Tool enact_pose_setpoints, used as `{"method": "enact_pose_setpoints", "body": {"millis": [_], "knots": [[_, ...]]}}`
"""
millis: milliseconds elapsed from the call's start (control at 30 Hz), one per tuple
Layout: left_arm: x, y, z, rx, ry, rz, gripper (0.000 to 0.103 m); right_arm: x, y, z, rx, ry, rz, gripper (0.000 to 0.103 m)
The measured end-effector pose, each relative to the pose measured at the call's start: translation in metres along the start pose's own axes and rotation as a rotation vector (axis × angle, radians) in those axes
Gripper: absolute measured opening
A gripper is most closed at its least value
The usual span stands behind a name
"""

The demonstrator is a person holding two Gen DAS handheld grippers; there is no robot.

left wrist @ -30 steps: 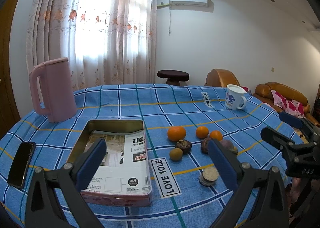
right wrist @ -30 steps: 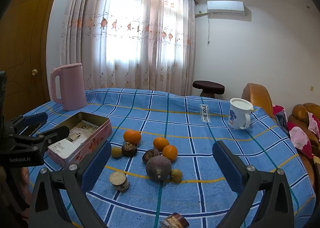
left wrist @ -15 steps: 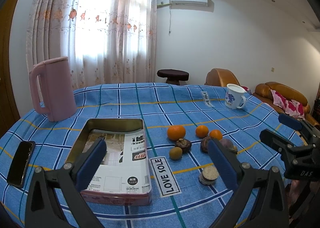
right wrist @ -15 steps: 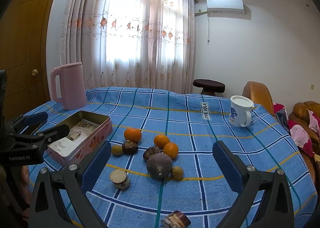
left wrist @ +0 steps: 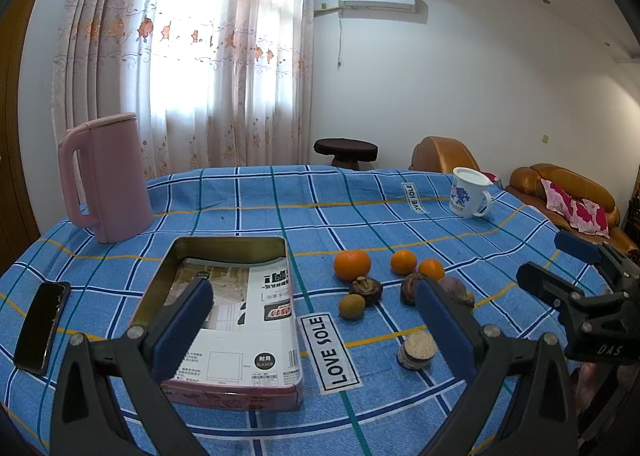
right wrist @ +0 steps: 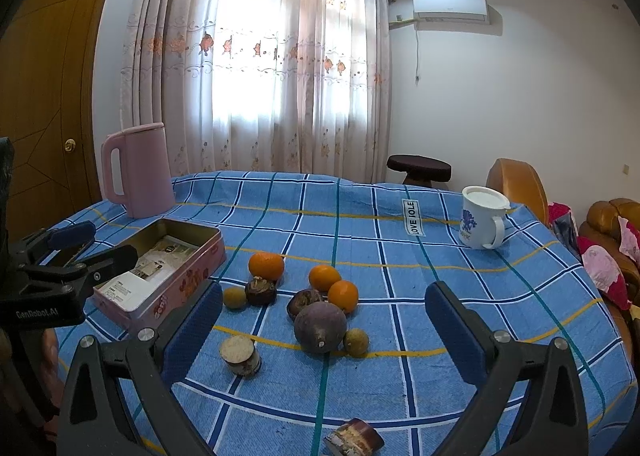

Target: Organize fruits

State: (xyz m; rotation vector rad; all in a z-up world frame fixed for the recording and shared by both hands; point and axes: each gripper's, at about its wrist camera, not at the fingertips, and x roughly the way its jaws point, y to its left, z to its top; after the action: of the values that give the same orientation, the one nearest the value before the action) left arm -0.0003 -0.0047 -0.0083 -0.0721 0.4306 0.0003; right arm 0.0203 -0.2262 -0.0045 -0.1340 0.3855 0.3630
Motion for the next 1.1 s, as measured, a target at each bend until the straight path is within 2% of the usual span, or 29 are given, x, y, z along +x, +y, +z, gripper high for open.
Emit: {"method": "enact_pose_setpoints", "body": {"millis": [567,1100], "knots": [[0.004,-0.003,-0.004,0.01,0.017,-0.003,0.103,0.0,-0.004,-0.004,0.007,0.004,0.004,0.102],[0.017,-0.016,-0.017,0.039,0.055,-0.016,0.103,-0.001,-0.027,-0.031,0.0,0.041,0.003,0.102]]}}
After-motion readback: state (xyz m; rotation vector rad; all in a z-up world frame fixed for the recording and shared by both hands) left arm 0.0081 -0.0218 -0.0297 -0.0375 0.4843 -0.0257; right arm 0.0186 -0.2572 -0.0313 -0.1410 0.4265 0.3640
